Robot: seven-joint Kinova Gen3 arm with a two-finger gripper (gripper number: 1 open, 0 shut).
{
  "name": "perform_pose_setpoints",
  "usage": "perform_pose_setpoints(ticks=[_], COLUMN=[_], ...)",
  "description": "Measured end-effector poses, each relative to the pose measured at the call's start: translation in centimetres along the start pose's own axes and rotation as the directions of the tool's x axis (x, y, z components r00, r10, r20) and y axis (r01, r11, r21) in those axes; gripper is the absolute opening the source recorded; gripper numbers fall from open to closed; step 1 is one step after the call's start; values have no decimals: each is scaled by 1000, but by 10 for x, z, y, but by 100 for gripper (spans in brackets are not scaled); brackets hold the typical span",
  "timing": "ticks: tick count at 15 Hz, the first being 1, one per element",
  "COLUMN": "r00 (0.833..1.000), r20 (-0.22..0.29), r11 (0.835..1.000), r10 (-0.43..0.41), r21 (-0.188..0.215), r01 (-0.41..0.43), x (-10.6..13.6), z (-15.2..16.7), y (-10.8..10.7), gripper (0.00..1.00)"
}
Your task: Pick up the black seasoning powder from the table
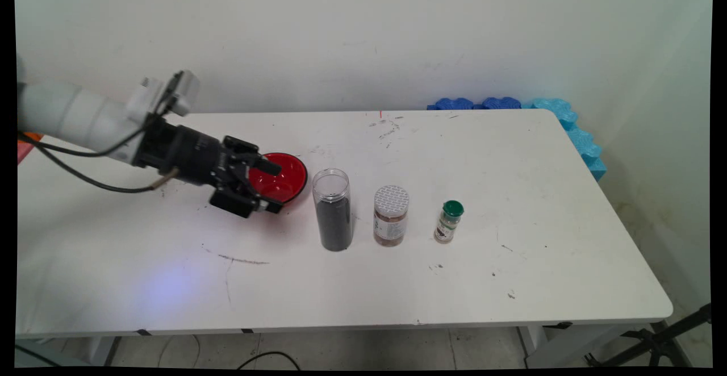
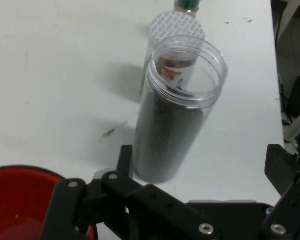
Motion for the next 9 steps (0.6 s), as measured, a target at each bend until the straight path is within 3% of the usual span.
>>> perform_pose_setpoints(ticks=[9], r00=[1000], r20=[-15], r11=[1000], r10=[11], r21=[8], r01=[-11], x=[-2], z=[55], y=[-9], gripper=[100])
